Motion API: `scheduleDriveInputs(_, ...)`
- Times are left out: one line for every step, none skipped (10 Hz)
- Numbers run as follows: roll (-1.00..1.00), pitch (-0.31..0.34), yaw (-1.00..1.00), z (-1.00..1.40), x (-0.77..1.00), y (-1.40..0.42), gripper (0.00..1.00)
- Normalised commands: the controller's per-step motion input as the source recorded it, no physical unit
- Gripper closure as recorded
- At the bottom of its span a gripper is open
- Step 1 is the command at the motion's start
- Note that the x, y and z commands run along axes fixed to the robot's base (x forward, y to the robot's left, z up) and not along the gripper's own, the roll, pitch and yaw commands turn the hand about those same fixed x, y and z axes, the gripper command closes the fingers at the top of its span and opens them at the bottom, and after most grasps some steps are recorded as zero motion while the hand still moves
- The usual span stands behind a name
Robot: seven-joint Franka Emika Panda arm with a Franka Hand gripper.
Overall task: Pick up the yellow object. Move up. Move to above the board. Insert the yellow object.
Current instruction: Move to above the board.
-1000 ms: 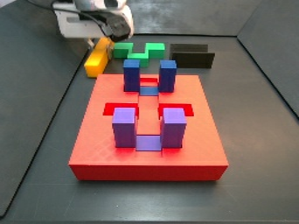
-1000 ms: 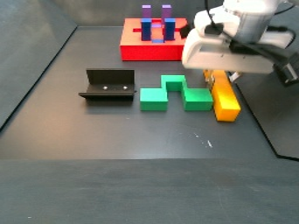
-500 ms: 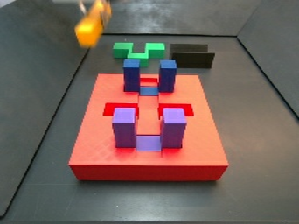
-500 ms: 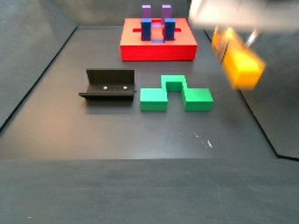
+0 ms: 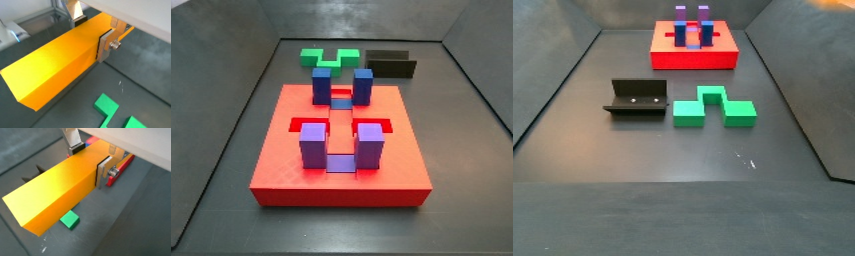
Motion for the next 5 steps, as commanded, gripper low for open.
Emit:
scheduleDriveInputs(-0.10,0.033,-0.01,0.53,0.01,0.01,1.00)
scheduleDriveInputs(-0.09,0.023,-0.01,0.22,0.04,0.02,1.00)
scheduleDriveInputs(-0.10,0.370,0.14,0.23,0.80,-1.40,1.00)
scheduleDriveInputs(-0.04,0.396,0.13,0.21,0.80,-1.40,1.00)
scheduleDriveInputs(0.02,0.401,0.11,0.20,0.85,-1.40,1.00)
